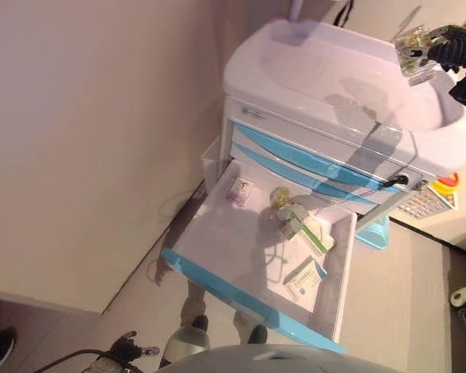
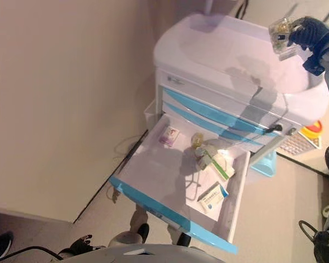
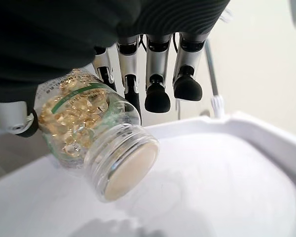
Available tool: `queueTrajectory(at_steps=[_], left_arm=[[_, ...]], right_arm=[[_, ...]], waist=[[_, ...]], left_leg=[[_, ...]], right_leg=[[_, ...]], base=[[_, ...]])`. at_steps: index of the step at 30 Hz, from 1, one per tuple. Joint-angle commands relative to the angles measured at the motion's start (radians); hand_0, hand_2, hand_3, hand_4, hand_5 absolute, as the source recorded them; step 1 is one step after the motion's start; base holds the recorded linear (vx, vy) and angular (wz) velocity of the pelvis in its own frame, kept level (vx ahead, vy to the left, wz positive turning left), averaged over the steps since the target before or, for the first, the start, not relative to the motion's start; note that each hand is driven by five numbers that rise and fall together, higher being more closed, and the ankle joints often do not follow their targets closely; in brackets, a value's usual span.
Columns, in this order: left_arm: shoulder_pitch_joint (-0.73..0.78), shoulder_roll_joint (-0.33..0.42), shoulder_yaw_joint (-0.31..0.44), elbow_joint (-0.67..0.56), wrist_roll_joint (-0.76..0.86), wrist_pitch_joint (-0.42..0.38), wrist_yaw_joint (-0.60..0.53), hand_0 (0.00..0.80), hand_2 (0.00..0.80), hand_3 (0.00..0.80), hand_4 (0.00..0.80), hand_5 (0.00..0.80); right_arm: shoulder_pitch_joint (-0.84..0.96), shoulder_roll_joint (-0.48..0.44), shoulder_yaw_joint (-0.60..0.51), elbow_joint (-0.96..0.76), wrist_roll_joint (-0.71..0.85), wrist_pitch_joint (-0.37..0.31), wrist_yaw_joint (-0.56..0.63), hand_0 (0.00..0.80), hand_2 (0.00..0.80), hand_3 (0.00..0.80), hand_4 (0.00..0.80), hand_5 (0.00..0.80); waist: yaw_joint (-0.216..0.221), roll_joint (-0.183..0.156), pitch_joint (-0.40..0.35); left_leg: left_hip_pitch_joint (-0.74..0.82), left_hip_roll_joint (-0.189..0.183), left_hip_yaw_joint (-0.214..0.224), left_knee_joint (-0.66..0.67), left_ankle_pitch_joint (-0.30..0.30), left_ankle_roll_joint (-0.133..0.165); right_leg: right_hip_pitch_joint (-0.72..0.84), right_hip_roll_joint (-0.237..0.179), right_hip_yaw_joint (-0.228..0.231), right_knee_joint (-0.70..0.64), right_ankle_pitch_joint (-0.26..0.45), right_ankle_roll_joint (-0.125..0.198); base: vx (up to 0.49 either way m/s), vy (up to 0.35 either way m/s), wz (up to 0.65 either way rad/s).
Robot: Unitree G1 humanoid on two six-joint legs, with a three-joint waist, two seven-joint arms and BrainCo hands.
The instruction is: Open the drawer and pick up the medicine
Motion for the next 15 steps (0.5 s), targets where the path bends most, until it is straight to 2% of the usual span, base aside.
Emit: queueTrajectory(at_steps=[1, 4, 6, 9, 15], left_arm=[[-0.015, 0.085, -0.035, -0.019, -0.036, -0.016, 0.008, 0.000, 0.000, 0.000, 0.000, 0.000], [-0.016, 0.096, -0.030, -0.034, -0.041, -0.018, 0.010, 0.000, 0.000, 0.000, 0.000, 0.000], [-0.017, 0.108, -0.020, -0.053, -0.041, -0.016, 0.010, 0.000, 0.000, 0.000, 0.000, 0.000], [-0.016, 0.117, -0.011, -0.071, -0.036, -0.007, 0.010, 0.000, 0.000, 0.000, 0.000, 0.000], [-0.010, 0.111, -0.010, -0.088, -0.033, -0.011, 0.009, 0.000, 0.000, 0.000, 0.000, 0.000]], right_arm=[[-0.203, -0.029, 0.119, 0.017, -0.107, -0.001, -0.052, 0.800, 0.800, 0.800, 0.800, 0.800], [-0.198, -0.026, 0.140, 0.017, -0.172, -0.005, -0.041, 0.800, 0.800, 0.800, 0.800, 0.800], [-0.185, -0.029, 0.165, 0.022, -0.229, -0.034, -0.028, 0.800, 0.800, 0.800, 0.800, 0.800], [-0.158, -0.036, 0.180, -0.002, -0.251, -0.048, 0.011, 0.800, 0.800, 0.800, 0.800, 0.800], [-0.064, -0.017, 0.127, 0.020, -0.301, -0.099, 0.038, 0.800, 0.800, 0.800, 0.800, 0.800]], waist=[[0.038, -0.045, 0.038], [0.053, -0.045, 0.060], [0.064, -0.045, 0.082], [0.070, -0.044, 0.097], [0.070, -0.030, 0.106]], left_leg=[[-0.043, -0.053, -0.027, -0.003, -0.061, 0.029], [-0.063, -0.055, -0.040, -0.001, -0.055, 0.030], [-0.082, -0.052, -0.044, 0.000, -0.049, 0.031], [-0.092, -0.051, -0.050, -0.001, -0.043, 0.030], [-0.091, -0.049, -0.046, -0.004, -0.037, 0.029]], right_leg=[[0.071, 0.020, -0.015, 0.079, -0.140, 0.039], [0.055, 0.020, -0.024, 0.083, -0.141, 0.037], [0.041, 0.021, -0.032, 0.086, -0.142, 0.035], [0.033, 0.020, -0.042, 0.089, -0.142, 0.036], [0.034, 0.018, -0.051, 0.089, -0.144, 0.033]], base=[[-0.042, -0.059, 0.28], [-0.056, -0.048, 0.16], [-0.085, -0.058, 0.25], [-0.032, -0.043, 0.11], [0.010, 0.002, 0.07]])
